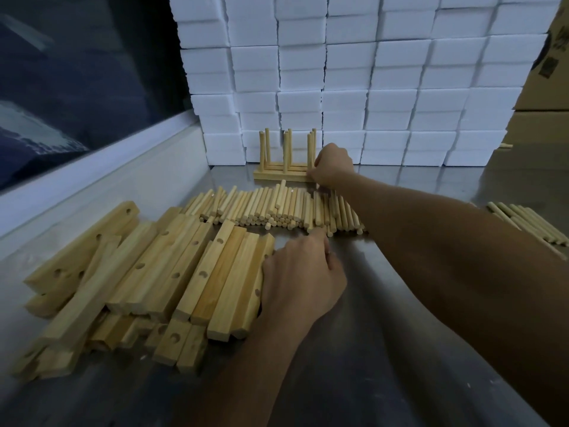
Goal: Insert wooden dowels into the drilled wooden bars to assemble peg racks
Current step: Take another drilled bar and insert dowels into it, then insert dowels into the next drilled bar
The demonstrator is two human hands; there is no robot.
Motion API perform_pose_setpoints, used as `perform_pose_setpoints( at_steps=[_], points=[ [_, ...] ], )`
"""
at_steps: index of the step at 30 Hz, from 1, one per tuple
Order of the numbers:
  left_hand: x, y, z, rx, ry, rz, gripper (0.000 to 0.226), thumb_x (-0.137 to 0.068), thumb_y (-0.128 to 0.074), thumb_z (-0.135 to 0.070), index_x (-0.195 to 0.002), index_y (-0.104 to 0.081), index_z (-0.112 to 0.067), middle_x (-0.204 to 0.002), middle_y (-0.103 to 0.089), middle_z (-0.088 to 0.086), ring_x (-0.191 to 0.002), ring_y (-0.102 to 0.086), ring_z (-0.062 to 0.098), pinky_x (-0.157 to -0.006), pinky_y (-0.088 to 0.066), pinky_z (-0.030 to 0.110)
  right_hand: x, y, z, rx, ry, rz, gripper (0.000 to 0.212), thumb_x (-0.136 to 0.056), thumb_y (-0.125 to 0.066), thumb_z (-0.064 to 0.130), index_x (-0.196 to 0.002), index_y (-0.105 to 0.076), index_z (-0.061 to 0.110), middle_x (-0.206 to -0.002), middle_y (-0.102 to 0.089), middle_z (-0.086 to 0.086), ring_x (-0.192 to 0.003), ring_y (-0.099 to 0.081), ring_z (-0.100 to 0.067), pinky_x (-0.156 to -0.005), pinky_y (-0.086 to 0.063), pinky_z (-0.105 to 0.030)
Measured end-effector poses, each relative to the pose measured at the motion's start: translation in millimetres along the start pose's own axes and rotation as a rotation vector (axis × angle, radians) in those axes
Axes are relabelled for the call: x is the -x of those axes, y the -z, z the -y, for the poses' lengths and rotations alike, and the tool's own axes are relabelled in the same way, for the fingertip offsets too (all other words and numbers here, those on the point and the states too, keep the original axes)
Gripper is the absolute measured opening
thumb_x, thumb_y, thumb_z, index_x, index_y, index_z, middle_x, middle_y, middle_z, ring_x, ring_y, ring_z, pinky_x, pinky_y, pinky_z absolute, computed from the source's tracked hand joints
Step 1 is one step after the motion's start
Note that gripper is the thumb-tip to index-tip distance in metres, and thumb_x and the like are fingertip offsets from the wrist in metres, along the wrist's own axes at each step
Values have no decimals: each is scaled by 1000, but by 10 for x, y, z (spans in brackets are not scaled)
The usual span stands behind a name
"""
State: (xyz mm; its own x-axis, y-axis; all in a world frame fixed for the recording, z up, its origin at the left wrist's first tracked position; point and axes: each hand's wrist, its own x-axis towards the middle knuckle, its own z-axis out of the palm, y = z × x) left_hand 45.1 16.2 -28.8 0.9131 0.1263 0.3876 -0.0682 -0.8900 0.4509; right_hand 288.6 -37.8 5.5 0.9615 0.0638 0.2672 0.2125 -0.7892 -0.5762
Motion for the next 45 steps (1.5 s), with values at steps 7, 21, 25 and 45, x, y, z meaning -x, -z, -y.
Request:
perform_pose_setpoints(
  at_steps=[7,21,25,45],
  points=[
    [-2,4,-3,14,-1,-6,5,-95,-51,-33,-90,-49,-31,-69,-53,-9,-61,-39,0,-53,-21,22,83,210,-66,17,22,-15,19,-86,-68,14,-103,-68,4,-100,-70,-12,-89,-68,-26,-83,-60,-40],
    [28,31,-36,-43,-28,32,9,-94,-54,-33,-86,-50,-31,-73,-50,-12,-62,-39,0,-51,-24,24,1033,890,-232,-34,156,-91,15,-92,-65,23,-88,-73,12,-83,-71,0,-69,-64,-8,-58,-48,-21],
    [84,38,-76,-122,-81,0,10,-95,-52,-31,-86,-48,-29,-76,-48,-12,-62,-40,4,-52,-27,26,1446,1029,-342,-144,142,-115,14,-92,-66,23,-92,-75,12,-81,-69,4,-75,-64,-6,-68,-53,-24],
    [111,321,-79,-544,151,-85,30,-88,-57,-26,-66,-37,-21,-84,-50,0,-82,-51,21,-87,-34,42,2151,924,-763,-250,94,-251,11,-91,-65,20,-83,-71,18,-72,-66,11,-69,-62,-5,-64,-50,-21]
  ],
)
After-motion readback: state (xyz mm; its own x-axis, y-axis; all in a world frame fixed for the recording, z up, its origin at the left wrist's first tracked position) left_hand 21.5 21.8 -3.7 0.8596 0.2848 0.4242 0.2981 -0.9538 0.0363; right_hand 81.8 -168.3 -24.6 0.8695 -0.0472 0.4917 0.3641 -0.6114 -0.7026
